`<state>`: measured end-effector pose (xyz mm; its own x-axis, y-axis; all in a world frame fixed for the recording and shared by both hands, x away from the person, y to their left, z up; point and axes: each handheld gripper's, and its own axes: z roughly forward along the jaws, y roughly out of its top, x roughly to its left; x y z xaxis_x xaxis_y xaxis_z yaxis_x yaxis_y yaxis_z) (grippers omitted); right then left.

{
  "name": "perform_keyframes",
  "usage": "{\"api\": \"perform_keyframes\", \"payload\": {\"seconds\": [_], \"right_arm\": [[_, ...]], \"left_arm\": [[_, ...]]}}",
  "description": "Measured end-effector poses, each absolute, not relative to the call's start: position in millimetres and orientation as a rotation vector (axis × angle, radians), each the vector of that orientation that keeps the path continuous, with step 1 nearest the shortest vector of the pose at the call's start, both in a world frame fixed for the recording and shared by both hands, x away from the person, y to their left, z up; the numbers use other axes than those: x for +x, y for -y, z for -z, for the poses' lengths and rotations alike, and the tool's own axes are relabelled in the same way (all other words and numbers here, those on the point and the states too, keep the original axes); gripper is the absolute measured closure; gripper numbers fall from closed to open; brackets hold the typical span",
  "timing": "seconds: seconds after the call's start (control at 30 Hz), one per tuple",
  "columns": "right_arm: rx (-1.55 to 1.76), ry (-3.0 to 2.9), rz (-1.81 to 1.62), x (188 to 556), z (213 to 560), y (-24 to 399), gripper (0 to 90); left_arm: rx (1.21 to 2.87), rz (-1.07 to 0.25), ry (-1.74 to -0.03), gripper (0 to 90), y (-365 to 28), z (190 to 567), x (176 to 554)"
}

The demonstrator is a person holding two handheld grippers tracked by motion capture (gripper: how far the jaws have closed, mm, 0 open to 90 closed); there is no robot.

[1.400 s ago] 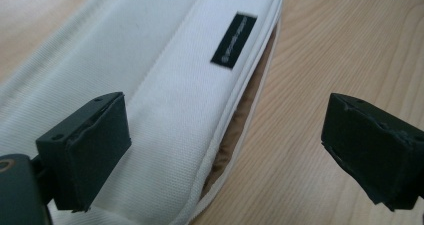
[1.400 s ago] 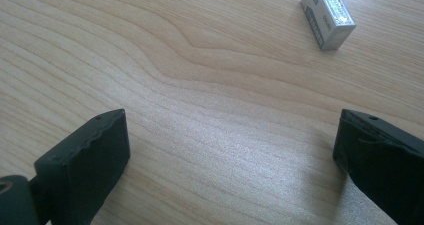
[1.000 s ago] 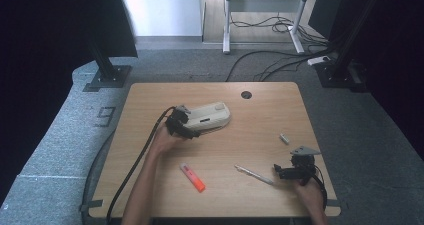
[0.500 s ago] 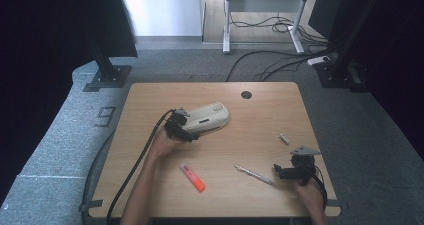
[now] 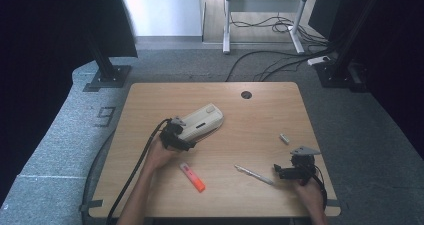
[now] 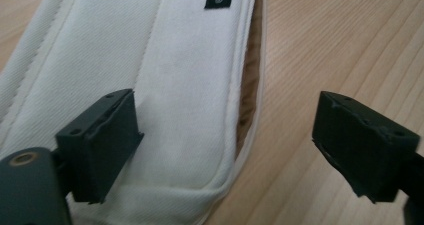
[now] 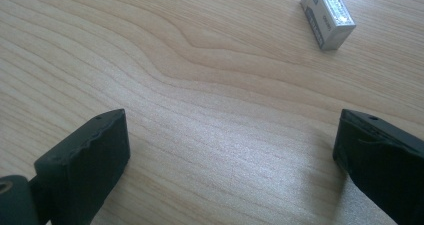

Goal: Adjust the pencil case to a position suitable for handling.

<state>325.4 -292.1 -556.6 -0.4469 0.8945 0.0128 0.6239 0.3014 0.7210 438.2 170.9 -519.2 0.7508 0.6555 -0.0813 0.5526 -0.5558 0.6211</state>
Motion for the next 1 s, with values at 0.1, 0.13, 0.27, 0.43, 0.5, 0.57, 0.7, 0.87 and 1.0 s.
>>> {"api": "perform_keyframes", "payload": {"seconds": [0.1,0.13,0.27,0.43,0.5,0.57,0.7,0.87,1.0], "right_arm": [[1.358,-2.183,-0.94,325.4,556.6,292.1,1.3],[1.358,-2.182,-0.94,325.4,556.6,292.1,1.3],[1.358,-2.183,-0.94,325.4,556.6,292.1,1.3],[1.357,-2.182,-0.94,325.4,556.6,292.1,1.2],[1.358,-2.183,-0.94,325.4,556.6,292.1,1.3],[1.358,-2.182,-0.94,325.4,556.6,292.1,1.3],[1.357,-2.182,-0.94,325.4,556.6,292.1,1.3],[1.357,-2.183,-0.94,325.4,556.6,292.1,1.3],[1.358,-2.182,-0.94,325.4,556.6,292.1,1.3]], "left_arm": [[2.287,-0.217,-0.931,14.5,-176.1,519.6,429.2],[2.278,-0.212,-0.936,14.5,-177.7,519.8,426.4],[2.284,-0.242,-0.951,18.6,-181.1,519.4,413.7],[2.302,-0.294,-0.973,24.6,-178.9,518.2,401.7],[2.319,-0.345,-0.98,26.6,-175.9,518.1,398.7],[2.329,-0.379,-0.984,33.0,-174.6,518.3,398.0],[2.326,-0.421,-1.002,40.5,-175.3,517.6,397.7],[2.342,-0.456,-0.973,51.5,-174.7,517.7,394.3],[2.324,-0.439,-0.973,55.4,-177.6,517.9,394.0]]}}
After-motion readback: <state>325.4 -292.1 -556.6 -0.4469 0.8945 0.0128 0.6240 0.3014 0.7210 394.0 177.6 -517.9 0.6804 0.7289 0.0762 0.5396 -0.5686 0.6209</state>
